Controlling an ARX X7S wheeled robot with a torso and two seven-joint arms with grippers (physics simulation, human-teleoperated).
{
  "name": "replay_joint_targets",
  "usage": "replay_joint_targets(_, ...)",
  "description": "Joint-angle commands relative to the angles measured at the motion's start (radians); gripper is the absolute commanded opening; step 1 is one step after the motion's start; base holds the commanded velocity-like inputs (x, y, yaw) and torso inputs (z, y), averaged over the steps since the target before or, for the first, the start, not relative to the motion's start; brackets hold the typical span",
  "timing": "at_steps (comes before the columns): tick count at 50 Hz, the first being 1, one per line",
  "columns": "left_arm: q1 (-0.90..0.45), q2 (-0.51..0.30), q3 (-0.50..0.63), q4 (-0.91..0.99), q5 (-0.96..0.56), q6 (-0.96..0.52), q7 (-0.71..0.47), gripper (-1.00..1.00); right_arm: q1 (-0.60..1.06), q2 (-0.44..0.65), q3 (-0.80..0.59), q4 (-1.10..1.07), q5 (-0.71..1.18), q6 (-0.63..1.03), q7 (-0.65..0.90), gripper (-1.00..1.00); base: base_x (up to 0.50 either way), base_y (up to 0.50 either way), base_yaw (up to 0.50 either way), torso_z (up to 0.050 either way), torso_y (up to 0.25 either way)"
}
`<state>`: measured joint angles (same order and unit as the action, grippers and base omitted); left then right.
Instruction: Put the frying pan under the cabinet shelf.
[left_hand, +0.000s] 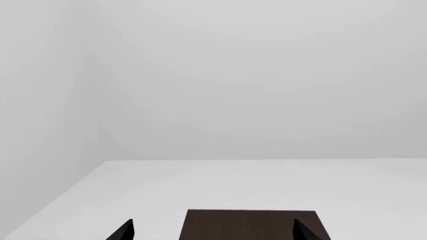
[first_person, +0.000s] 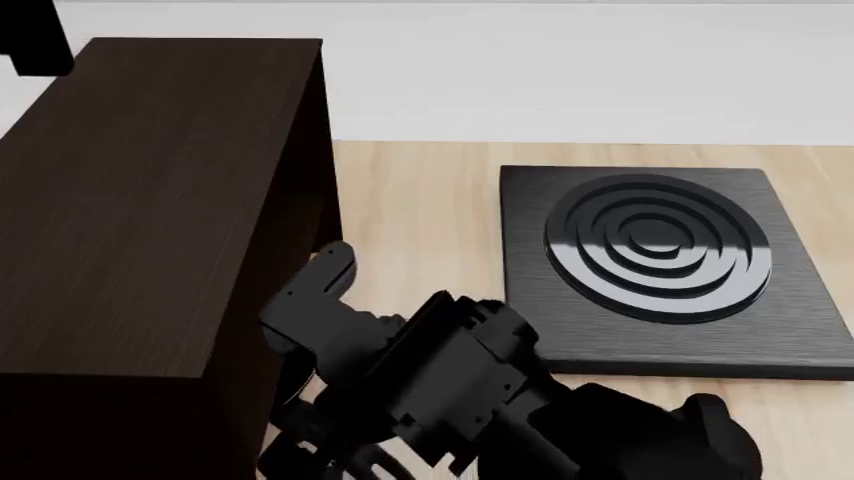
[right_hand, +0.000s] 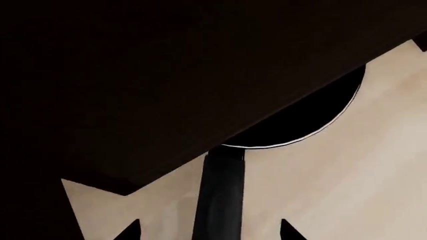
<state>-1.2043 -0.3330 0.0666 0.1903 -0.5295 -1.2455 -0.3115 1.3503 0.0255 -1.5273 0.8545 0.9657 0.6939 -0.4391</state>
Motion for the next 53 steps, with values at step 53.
replay_joint_targets(53, 0.026, -0.01, -0.03, 0.094, -0.062, -0.06, -0.037, 1.0, 0.182, 1.045, 0.528, -1.539, 1.269, 0.194, 1.46, 1.0, 0.0, 0.0, 0.0, 0.0, 0.0)
